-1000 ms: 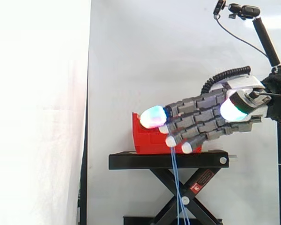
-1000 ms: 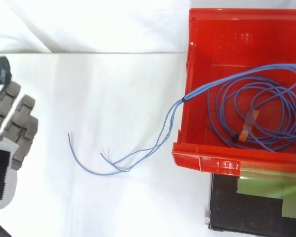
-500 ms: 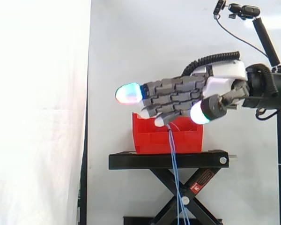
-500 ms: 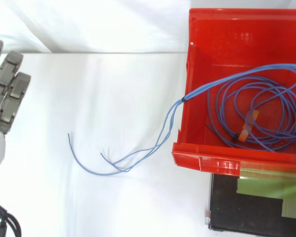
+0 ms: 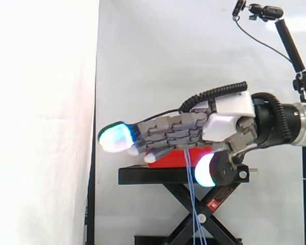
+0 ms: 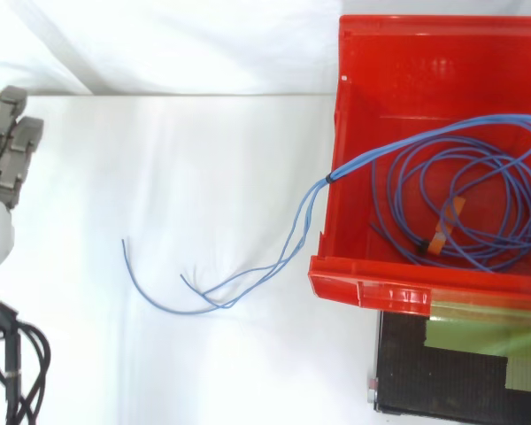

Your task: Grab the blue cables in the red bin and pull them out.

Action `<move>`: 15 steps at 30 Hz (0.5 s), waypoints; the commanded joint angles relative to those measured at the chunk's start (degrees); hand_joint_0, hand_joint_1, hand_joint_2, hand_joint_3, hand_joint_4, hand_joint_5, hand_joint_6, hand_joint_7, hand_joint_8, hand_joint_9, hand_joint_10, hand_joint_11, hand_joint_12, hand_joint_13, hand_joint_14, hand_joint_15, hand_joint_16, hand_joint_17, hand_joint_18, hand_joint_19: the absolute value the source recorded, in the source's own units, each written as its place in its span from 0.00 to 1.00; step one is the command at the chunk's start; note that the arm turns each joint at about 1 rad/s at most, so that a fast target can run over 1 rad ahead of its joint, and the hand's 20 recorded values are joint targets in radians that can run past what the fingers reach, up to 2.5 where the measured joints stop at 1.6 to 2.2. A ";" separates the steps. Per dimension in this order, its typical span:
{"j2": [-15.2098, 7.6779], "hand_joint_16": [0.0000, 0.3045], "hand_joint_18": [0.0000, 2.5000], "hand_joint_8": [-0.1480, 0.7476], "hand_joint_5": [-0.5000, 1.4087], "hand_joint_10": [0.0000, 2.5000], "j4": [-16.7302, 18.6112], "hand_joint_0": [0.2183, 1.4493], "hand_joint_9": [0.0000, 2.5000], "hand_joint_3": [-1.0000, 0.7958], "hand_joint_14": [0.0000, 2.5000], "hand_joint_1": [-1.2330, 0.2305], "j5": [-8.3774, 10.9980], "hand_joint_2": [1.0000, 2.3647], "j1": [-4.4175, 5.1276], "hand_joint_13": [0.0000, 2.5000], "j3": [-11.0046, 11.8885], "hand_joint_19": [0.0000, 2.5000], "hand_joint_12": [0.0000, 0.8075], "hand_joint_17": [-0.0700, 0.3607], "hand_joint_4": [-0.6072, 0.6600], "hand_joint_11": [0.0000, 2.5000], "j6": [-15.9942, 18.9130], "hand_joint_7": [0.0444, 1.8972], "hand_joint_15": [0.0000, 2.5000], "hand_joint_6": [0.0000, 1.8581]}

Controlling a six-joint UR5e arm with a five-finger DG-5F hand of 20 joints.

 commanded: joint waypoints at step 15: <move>-5.36 0.15 0.00 0.39 0.33 0.00 -17.59 0.47 0.00 0.00 0.00 0.31 -8.47 0.00 -1.66 0.00 13.48 0.21 0.39 0.40 0.63 0.06 -6.12 0.08 0.14 0.00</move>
